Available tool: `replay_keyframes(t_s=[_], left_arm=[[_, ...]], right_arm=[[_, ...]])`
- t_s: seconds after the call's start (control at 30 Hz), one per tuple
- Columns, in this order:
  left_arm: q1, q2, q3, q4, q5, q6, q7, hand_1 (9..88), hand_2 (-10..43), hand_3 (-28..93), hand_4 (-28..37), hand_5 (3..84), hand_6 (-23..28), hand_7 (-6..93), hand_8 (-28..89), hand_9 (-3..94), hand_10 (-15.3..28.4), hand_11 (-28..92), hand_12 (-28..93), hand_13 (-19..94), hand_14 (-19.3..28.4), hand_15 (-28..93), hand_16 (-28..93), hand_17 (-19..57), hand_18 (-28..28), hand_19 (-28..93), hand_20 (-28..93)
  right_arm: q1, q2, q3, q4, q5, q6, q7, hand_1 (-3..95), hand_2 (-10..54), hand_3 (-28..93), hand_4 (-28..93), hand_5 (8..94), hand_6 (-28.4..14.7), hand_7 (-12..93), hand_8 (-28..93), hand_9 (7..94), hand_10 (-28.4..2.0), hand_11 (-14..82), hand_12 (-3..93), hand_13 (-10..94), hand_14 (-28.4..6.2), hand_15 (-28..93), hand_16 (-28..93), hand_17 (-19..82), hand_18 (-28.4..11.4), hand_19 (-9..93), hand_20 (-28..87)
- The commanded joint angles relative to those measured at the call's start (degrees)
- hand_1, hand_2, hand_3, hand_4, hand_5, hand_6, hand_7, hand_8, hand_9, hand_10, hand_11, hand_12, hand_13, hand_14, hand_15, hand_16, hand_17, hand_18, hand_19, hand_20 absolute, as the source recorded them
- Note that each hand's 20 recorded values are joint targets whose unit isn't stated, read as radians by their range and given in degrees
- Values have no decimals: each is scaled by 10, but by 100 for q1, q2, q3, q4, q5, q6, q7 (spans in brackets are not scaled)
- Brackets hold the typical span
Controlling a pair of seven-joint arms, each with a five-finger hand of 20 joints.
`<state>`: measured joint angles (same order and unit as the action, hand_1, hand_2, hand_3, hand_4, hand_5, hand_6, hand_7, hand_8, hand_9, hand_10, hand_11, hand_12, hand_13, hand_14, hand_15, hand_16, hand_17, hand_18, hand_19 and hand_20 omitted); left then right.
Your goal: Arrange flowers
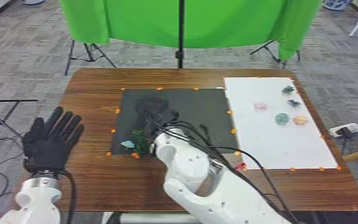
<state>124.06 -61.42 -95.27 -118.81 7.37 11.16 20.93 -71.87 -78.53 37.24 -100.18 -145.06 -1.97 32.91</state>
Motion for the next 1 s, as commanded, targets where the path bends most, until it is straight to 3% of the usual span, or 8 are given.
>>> replay_keyframes(t_s=[0.03, 0.17, 0.3, 0.47, 0.7, 1.0], left_arm=[[323, -81, -140, -70, 25, -105, 1, 281, 82, 789, -283, 414, 99, 100, -98, 349, 160, 187, 82, 255, 164, 342, -77, -95, 143, 348, 99], [390, -79, -206, -92, 26, -126, 90, 280, 81, 789, -283, 412, 98, 99, -98, 348, 160, 186, 82, 256, 165, 342, -76, -95, 143, 347, 99], [438, -107, -244, -115, 4, -99, 146, 279, 80, 790, -283, 411, 98, 98, -97, 348, 160, 185, 82, 255, 165, 341, -75, -95, 143, 347, 99], [473, -126, -242, -143, -13, -74, 191, 279, 79, 790, -283, 412, 98, 99, -97, 348, 160, 185, 83, 255, 165, 341, -75, -95, 143, 346, 99], [453, -155, -217, -149, -38, -28, 193, 279, 80, 790, -283, 412, 99, 98, -97, 349, 160, 186, 83, 256, 165, 341, -74, -96, 144, 348, 100], [416, -201, -171, -143, -21, 16, 125, 281, 83, 788, -283, 413, 99, 100, -97, 350, 160, 186, 83, 257, 165, 344, -75, -95, 147, 368, 113]], right_arm=[[-446, 1066, 1448, -791, 214, 233, 633, 437, -95, 814, -283, 636, -73, 169, -125, 595, -213, 283, 179, 525, -190, 732, 213, 351, -283, 931, 554], [-897, 1632, 2270, -1009, 323, 84, 841, 423, -95, 835, -283, 581, -83, 150, -124, 542, -217, 195, 154, 475, -186, 489, 97, 287, -270, 815, 365], [-1474, 2090, 2961, -962, 108, 366, 484, 423, -95, 844, -283, 557, -82, 152, -125, 509, -212, 168, 146, 421, -193, 388, 89, 239, -249, 733, 277], [-1929, 2301, 3487, -970, 135, 146, 676, 435, -95, 858, -283, 550, -71, 163, -130, 501, -199, 161, 142, 409, -184, 349, 95, 222, -239, 706, 243], [-2342, 2336, 3840, -733, 162, 94, 742, 434, -95, 852, -283, 545, -70, 163, -132, 497, -198, 153, 142, 416, -178, 341, 107, 252, -240, 777, 261], [-2164, 2177, 3637, -194, 103, -77, 674, 458, -95, 851, -282, 537, -60, 170, -134, 488, -185, 148, 138, 431, -169, 348, 113, 262, -238, 802, 263]])
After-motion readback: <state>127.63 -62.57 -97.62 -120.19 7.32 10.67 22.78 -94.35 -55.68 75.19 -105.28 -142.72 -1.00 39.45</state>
